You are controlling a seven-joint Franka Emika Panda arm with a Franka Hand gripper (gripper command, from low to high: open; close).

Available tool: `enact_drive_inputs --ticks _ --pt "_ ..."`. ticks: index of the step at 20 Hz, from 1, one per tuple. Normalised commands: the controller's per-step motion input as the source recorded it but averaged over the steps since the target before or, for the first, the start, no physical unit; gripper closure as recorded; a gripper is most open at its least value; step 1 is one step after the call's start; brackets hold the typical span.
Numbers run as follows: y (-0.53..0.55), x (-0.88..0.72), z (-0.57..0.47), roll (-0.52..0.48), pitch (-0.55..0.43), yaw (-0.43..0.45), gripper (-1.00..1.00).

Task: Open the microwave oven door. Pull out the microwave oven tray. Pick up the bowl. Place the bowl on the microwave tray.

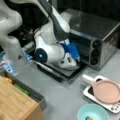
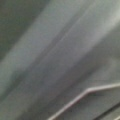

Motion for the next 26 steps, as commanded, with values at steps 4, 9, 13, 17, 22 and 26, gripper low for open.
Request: enact_drive_inputs --ticks 4,9,13,17,22,26 --pt "-0.06 -0.09 -0.22 0.278 0.010 0.023 -1.00" --pt "-0.12 -0.08 -0.25 0.262 -0.011 0.034 1.00" --pt "-0.15 -0.05 -0.27 0.234 -0.021 0.014 1.00" --pt "-0.11 -0.06 -0.26 0.244 -0.025 -0.025 1.00" --pt "-0.06 -0.04 -0.27 0.236 -0.031 -0.053 1.00" --pt "-0.04 -0.02 -0.28 0.225 -0.030 -0.078 1.00"
